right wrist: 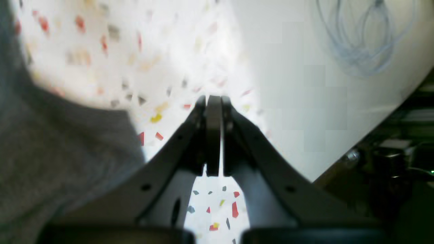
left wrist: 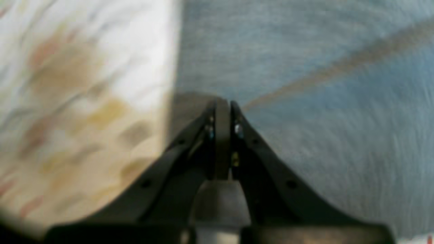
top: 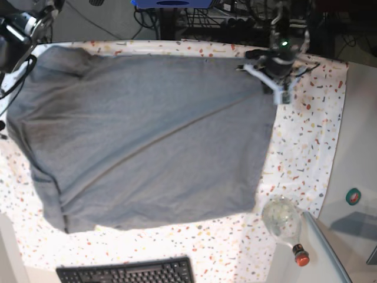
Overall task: Layout the t-shirt on the table in an organized manner, then fold the t-shirt properly
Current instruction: 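Drag the shirt corner with the left gripper away from the right gripper, then release the shirt corner and regrasp the shirt edge with the left gripper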
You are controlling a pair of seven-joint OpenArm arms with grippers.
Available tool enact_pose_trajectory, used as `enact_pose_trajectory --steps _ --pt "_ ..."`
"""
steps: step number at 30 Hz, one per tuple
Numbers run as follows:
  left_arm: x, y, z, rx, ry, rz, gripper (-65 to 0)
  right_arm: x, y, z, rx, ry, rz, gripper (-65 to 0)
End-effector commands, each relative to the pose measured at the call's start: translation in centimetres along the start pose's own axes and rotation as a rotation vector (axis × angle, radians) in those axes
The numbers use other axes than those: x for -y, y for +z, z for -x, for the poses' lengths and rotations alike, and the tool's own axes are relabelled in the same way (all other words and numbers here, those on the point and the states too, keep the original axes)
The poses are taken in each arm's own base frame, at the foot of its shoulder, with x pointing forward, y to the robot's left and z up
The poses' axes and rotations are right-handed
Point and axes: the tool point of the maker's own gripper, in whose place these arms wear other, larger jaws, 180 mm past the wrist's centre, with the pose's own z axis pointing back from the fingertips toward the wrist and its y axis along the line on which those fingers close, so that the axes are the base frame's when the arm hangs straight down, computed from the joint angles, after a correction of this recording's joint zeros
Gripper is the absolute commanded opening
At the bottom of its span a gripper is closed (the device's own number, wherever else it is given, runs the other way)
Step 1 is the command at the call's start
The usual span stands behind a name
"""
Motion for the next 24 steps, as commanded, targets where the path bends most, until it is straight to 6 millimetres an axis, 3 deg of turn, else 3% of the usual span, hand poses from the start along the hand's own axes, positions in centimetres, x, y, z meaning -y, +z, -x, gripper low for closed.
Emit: enact_pose_trajectory --steps 1,2,6,11,13,14,16,17,19,24 --pt "-0.6 0.7 -3.6 0.115 0.017 -0.002 -65.0 0.8 0.8 -1.0 0.031 0.01 0.019 -65.0" --pt "-1.2 1.3 -4.0 0.131 0.04 -0.005 -65.0 0.7 1.5 -0.5 0.021 0.028 0.014 -65.0" --pt "-2.9 2.3 -4.7 0.158 0.089 -0.031 -65.0 -3.1 4.0 1.3 0.011 0.072 -0.145 -65.0" --pt "-3.0 2.2 -4.8 0.161 0.153 -0.01 -65.0 -5.5 4.9 2.4 -0.025 0.108 -0.25 -65.0" --pt "-3.0 2.1 -4.7 0.157 0.18 0.006 -65.0 -7.8 5.4 2.2 -0.018 0.17 -0.312 -65.0" --pt "-3.0 2.1 -4.9 0.158 0.178 0.011 -59.1 -8.5 5.6 2.0 -0.012 0.197 -0.328 -65.0" --pt "-1.1 1.7 -5.6 0.164 0.153 0.059 -49.7 -9.5 5.5 2.7 -0.051 0.249 -0.337 -65.0" --pt "-0.3 1.4 -6.3 0.174 0.105 0.077 -51.5 -9.2 5.0 3.4 -0.101 0.285 -0.315 -65.0" --pt "1.5 0.8 -6.6 0.168 0.005 0.103 -65.0 -9.6 4.3 4.7 -0.194 0.362 -0.293 -65.0" --pt "2.6 -1.1 -3.0 -0.079 -0.049 0.103 -65.0 -9.5 3.5 7.2 -0.289 0.418 -0.268 -65.0"
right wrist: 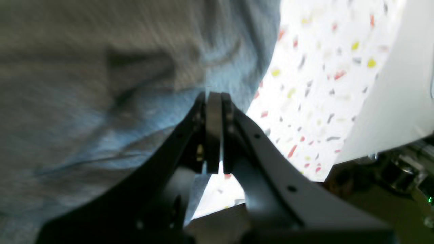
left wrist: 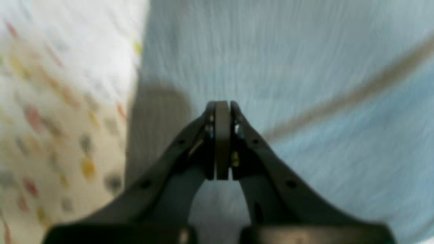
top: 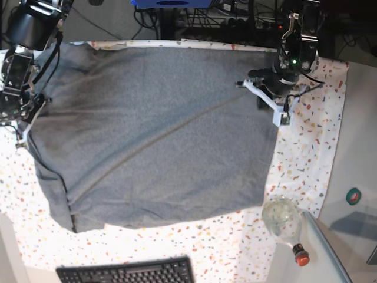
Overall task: Layout the t-shirt on the table in an organized manner, then fold the t-shirt properly
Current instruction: 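Release the shirt corner and regrasp the shirt edge with the left gripper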
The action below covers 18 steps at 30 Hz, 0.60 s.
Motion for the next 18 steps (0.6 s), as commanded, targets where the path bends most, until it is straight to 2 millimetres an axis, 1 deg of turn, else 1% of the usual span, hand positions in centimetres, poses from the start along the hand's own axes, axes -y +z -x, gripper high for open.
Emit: enact_pose_trajectory --steps 1,3,4,6,7,8,9,10,11,13,16,18 --pt "-0.8 -0.3 -0.3 -0.004 -0.001 -0.025 -65.0 0.9 -0.2 -0.7 0.008 -0.004 0.014 -65.0" --pt "-0.9 -1.5 0.3 -0.033 0.018 -0.031 -65.0 -0.2 -1.5 -1.2 -0.02 -0.008 -0.034 -65.0" --pt "-1.0 -2.0 0.1 -0.039 0.023 -0.033 -65.0 -0.2 -2.1 -1.5 -0.022 -0.009 -0.048 -65.0" --pt "-0.8 -3.1 -0.7 -0.04 0.039 -0.031 -65.0 -0.7 -3.3 -2.0 -0.024 -0.009 -0.086 -65.0" --pt "-0.6 -3.6 -1.1 -0.039 0.048 -0.029 -65.0 -1.1 -3.7 -3.0 -0.013 -0.015 -0.107 -65.0" --pt "-0.5 -4.2 -1.8 -0.036 0.056 -0.028 -65.0 -1.5 -4.2 -3.5 -0.013 -0.023 -0.131 -65.0" --pt "-0.7 -4.6 -2.3 -0.034 0.058 -0.031 -65.0 -1.2 -4.6 -3.8 -0.009 -0.04 -0.144 -65.0" --pt "-0.7 -5.1 -3.1 -0.029 0.064 -0.032 -65.0 -1.3 -5.0 -4.5 0.004 -0.059 -0.167 -65.0" --pt "-0.6 -5.6 -4.1 -0.021 0.071 -0.03 -65.0 -1.4 -5.3 -5.7 0.024 -0.08 -0.19 -65.0" --pt "0.0 -6.6 -5.9 -0.006 0.088 -0.018 -65.0 -0.2 -5.8 -7.4 0.054 -0.144 -0.195 -65.0" --pt "0.4 -7.7 -8.6 0.013 0.106 -0.011 -65.0 2.0 -6.5 -9.5 0.1 -0.245 -0.146 -65.0" --pt "1.5 -8.3 -10.3 0.021 0.095 0.008 -65.0 2.7 -6.6 -10.6 0.131 -0.274 -0.142 -65.0"
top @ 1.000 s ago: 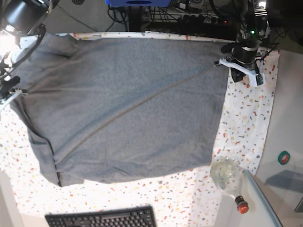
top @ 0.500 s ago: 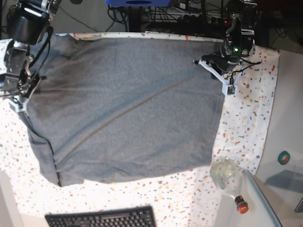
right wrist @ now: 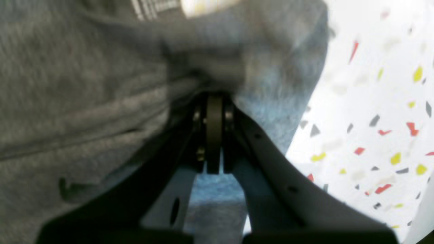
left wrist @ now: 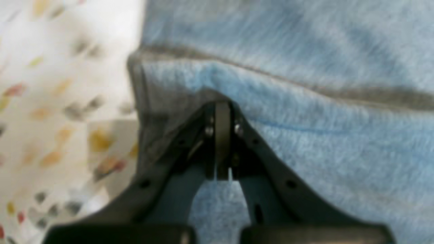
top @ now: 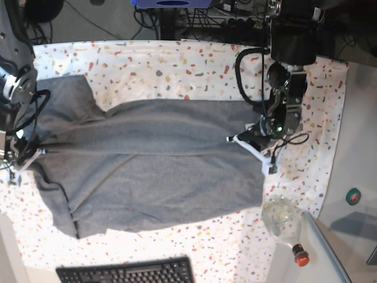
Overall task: Layout the t-shirt on the table in an organized manner, then fold the t-shirt properly
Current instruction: 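Release the shirt corner and regrasp the shirt edge with the left gripper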
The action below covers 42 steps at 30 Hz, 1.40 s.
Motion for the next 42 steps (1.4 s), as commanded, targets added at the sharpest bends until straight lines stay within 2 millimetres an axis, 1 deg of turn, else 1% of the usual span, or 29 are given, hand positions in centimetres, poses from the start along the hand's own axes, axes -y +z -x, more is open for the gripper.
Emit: enact_pose_trajectory --steps 1,4,6,7,8,9,11,12,13,14,16,17,18,19,20,22,23,24,25,26,27,29,30,32,33,34,38,40,42 --pt "0.3 0.0 -2.4 0.04 -0.013 0.005 -65.0 0.7 0.5 -1.8 0.036 -0.014 0.006 -65.0" --pt "1.8 -0.1 -4.5 0.067 -0.032 0.03 -65.0 1.4 0.9 -3.3 0.079 -0.021 0.014 -65.0" --pt "2.1 0.1 -5.8 0.092 -0.034 0.035 -65.0 2.1 1.5 -5.2 0.159 -0.022 0.033 -65.0" --pt "2.3 0.5 -6.7 0.112 -0.034 0.04 -65.0 2.5 1.9 -5.9 0.186 -0.019 0.048 -65.0" --pt "2.6 1.0 -7.5 0.137 -0.037 0.047 -65.0 3.1 2.1 -5.8 0.19 -0.022 0.063 -65.0" --pt "3.2 1.9 -8.7 0.18 -0.041 0.061 -65.0 3.9 2.6 -6.0 0.192 -0.02 0.085 -65.0" --pt "3.3 3.3 -8.4 0.201 -0.049 0.066 -65.0 5.4 3.8 -6.1 0.196 -0.015 0.136 -65.0" --pt "2.9 4.1 -8.2 0.211 -0.041 0.063 -65.0 5.8 4.3 -5.9 0.197 -0.007 0.161 -65.0" --pt "2.4 5.0 -8.3 0.223 -0.027 0.057 -65.0 6.0 5.2 -6.1 0.217 -0.001 0.186 -65.0" --pt "1.5 5.6 -7.7 0.219 -0.005 0.043 -65.0 6.1 5.9 -6.2 0.237 0.005 0.207 -65.0" --pt "-0.7 7.6 -7.1 0.242 0.044 0.005 -65.0 6.8 8.4 -6.1 0.295 0.023 0.275 -65.0" --pt "-1.7 8.5 -6.5 0.253 0.067 -0.014 -65.0 6.8 9.6 -6.0 0.324 0.031 0.299 -65.0" --pt "-2.7 9.5 -6.0 0.272 0.092 -0.034 -64.2 6.4 10.8 -6.0 0.358 0.046 0.313 -65.0" --pt "-3.7 10.5 -5.6 0.289 0.114 -0.056 -55.6 5.8 11.7 -5.7 0.378 0.068 0.313 -65.0" --pt "-4.7 11.3 -4.6 0.29 0.14 -0.076 -44.8 5.0 12.7 -5.3 0.395 0.101 0.305 -65.0" --pt "-6.3 12.1 -2.4 0.273 0.198 -0.07 -25.0 3.0 14.0 -3.6 0.387 0.165 0.273 -65.0" --pt "-6.7 12.3 -1.5 0.265 0.219 -0.041 -17.9 2.2 14.5 -2.7 0.374 0.191 0.259 -65.0" --pt "-6.9 12.2 -0.3 0.249 0.24 -0.003 -12.3 1.1 14.7 -1.9 0.364 0.215 0.229 -65.0" --pt "-7.0 12.0 0.7 0.232 0.261 0.032 -9.1 0.3 15.0 -1.2 0.362 0.223 0.199 -65.0" --pt "-7.0 11.6 1.5 0.219 0.278 0.067 -7.6 -0.5 15.2 -0.7 0.366 0.22 0.157 -65.0" --pt "-7.1 11.0 2.8 0.189 0.294 0.092 -7.9 -0.7 15.3 0.2 0.363 0.186 0.123 -60.2" --pt "-7.0 9.9 4.5 0.141 0.304 0.111 -9.2 -0.8 15.3 1.3 0.356 0.113 0.059 -47.3" --pt "-7.0 9.4 5.3 0.119 0.321 0.114 -9.4 -0.9 15.3 1.6 0.353 0.073 0.025 -39.8" --pt "-6.9 8.9 5.0 0.145 0.328 0.116 -9.2 -0.1 15.3 2.8 0.336 -0.011 -0.012 -26.9" --pt "-7.0 8.9 4.9 0.162 0.332 0.112 -9.2 0.4 15.4 3.1 0.34 -0.046 -0.021 -23.9" --pt "-6.9 8.7 4.9 0.17 0.338 0.113 -9.2 0.8 15.5 3.3 0.347 -0.074 -0.024 -23.1" --pt "-4.7 7.2 5.1 0.131 0.316 0.166 -9.4 2.0 15.6 3.9 0.346 -0.106 -0.003 -26.0" --pt "-4.1 6.5 5.2 0.115 0.321 0.179 -9.4 2.8 15.8 3.7 0.348 -0.097 0.015 -26.0" --pt "-3.9 5.6 5.4 0.096 0.342 0.186 -9.5 3.4 15.4 4.3 0.325 -0.103 0.02 -26.0"
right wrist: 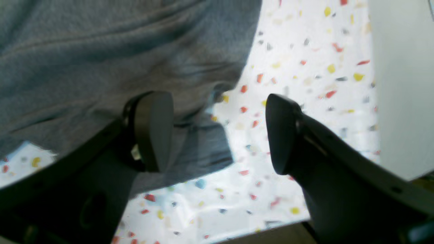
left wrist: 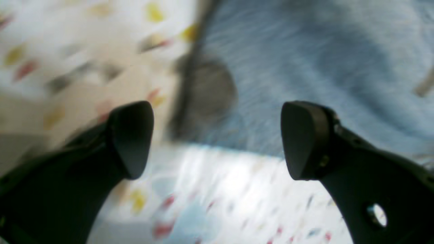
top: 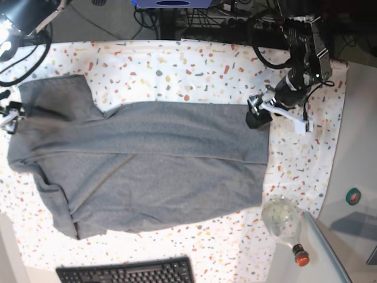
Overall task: Layout the t-shirt on the table in an organized manner, then fold the t-shirt properly
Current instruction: 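Release the shirt corner and regrasp the shirt edge with the left gripper, then pull the shirt edge with the left gripper to stretch it flat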
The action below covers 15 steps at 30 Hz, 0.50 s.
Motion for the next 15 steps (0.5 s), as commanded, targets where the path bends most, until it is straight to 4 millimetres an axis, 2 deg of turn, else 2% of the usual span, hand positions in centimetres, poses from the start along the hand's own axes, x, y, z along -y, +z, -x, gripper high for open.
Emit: enact_pose_trajectory --steps 1,3,5,6,8,11,13,15 --pt "-0.2 -0.2 -0.1 -0.008 0.005 -0.007 -9.5 1.3 0.2 -0.2 0.017 -0.023 0.026 -26.0" --pt "-0.4 -0.6 0.3 -0.024 0.019 -0.009 -10.0 3.1 0.2 1.1 -0.005 -0.102 0.057 -25.8" --pt "-0.4 -0.9 0.5 -0.031 0.027 -0.009 -16.9 3.8 -0.5 3.2 -0.05 -0.165 0.055 -25.4" --pt "-0.4 -1.0 0.5 -0.033 0.027 -0.006 -23.4 4.0 -1.0 4.1 -0.073 -0.172 0.042 -25.4" --pt "-0.2 -1.1 0.4 -0.032 0.026 -0.001 -41.0 3.6 -2.4 6.2 -0.143 -0.142 -0.031 -25.4" --pt "0.8 -1.3 0.6 -0.052 -0.023 0.022 -65.0 4.1 -4.0 7.4 -0.189 -0.154 -0.083 -25.4" --pt "1.1 -1.4 0.7 -0.067 -0.054 0.031 -65.0 4.6 -4.5 8.0 -0.201 -0.163 -0.091 -25.4" --pt "1.3 -1.5 0.9 -0.073 -0.065 0.035 -65.0 4.4 -5.0 7.6 -0.2 -0.128 -0.105 -25.4"
